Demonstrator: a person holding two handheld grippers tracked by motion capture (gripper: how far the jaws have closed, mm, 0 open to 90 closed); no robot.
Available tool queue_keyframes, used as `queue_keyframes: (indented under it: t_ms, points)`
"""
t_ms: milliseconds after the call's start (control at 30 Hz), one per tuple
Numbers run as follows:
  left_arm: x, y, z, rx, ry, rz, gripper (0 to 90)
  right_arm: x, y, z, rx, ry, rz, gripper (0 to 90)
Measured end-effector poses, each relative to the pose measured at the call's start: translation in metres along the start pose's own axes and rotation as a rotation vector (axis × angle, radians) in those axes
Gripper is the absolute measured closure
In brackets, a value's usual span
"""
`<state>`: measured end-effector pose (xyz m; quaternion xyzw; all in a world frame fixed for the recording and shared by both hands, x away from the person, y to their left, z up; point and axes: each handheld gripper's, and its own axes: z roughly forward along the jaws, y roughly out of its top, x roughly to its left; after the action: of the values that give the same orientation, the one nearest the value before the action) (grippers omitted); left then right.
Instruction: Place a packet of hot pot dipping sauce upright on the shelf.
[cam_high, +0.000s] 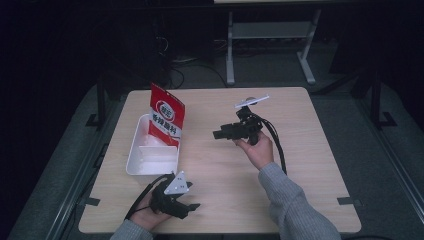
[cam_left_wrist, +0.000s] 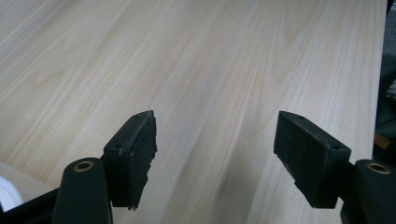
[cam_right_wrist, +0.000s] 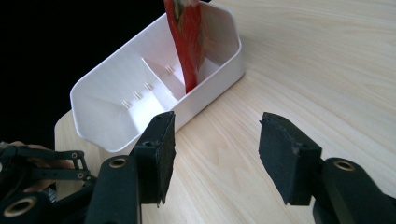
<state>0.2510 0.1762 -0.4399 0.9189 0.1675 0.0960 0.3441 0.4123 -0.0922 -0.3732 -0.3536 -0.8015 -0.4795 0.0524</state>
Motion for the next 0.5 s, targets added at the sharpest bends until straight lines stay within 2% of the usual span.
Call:
queue_keyframes:
  t_ms: [233,500]
  points:
    - [0.0,0.0,0.0,0.0,0.003,-0.004,28.4,-0.004,-0.008,-0.009,0.002,0.003,0.01,43.8]
    - [0.001,0.0,0.001,0.0,0.005,-0.009,27.6,-0.011,-0.025,-0.027,0.005,-0.005,0.033,43.1]
